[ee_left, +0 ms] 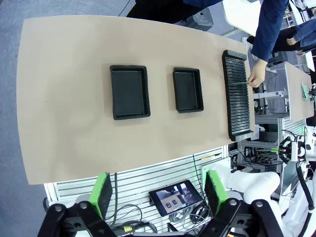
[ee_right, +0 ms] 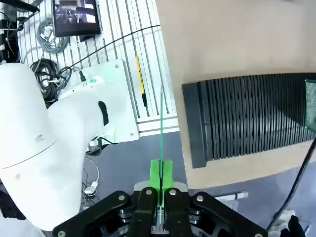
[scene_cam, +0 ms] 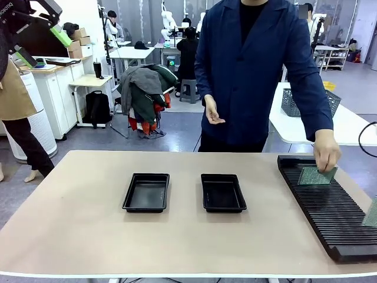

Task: Inspect and transfer BCBs to ESD trays.
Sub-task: Pick up the Blank PCB from the PCB Rack and place it in the left ESD tray.

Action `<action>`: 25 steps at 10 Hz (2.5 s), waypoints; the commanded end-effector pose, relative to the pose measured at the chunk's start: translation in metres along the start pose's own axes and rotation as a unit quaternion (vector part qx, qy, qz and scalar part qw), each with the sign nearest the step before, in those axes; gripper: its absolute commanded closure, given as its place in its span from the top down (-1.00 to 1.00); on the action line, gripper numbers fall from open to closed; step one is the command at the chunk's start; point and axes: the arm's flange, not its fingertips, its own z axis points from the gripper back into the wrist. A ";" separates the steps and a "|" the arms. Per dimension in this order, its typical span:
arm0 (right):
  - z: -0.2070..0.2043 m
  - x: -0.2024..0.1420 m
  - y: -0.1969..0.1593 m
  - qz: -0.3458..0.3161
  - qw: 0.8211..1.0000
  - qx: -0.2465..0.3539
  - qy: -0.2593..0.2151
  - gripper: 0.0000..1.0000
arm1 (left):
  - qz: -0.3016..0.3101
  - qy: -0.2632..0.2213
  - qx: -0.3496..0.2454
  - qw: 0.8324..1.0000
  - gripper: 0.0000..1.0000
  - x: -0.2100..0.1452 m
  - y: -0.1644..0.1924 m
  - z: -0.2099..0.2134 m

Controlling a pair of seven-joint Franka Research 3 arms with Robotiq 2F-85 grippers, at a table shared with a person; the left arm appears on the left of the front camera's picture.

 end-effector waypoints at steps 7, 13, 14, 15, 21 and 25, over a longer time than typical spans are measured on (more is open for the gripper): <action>-0.022 -0.003 0.014 -0.013 1.000 -0.002 0.011 -0.96 | 0.002 0.001 -0.003 1.000 1.00 0.000 0.001 0.000; 0.002 -0.003 0.005 -0.002 1.000 -0.007 0.001 -0.96 | 0.002 0.001 -0.003 1.000 1.00 0.000 0.001 0.000; 0.002 -0.003 0.005 -0.002 1.000 -0.007 0.001 -0.96 | 0.002 0.001 -0.003 1.000 1.00 0.000 0.001 0.000; 0.002 -0.003 0.005 -0.002 1.000 -0.007 0.001 -0.96 | 0.002 0.001 -0.003 1.000 1.00 0.000 0.001 0.000; 0.016 0.011 -0.015 -0.122 0.988 0.064 -0.075 -0.96 | 0.002 0.001 -0.003 1.000 1.00 0.000 0.001 0.000; 0.037 0.074 -0.056 -0.306 0.915 0.216 -0.153 -0.96 | 0.002 0.001 -0.003 1.000 1.00 0.000 0.001 0.000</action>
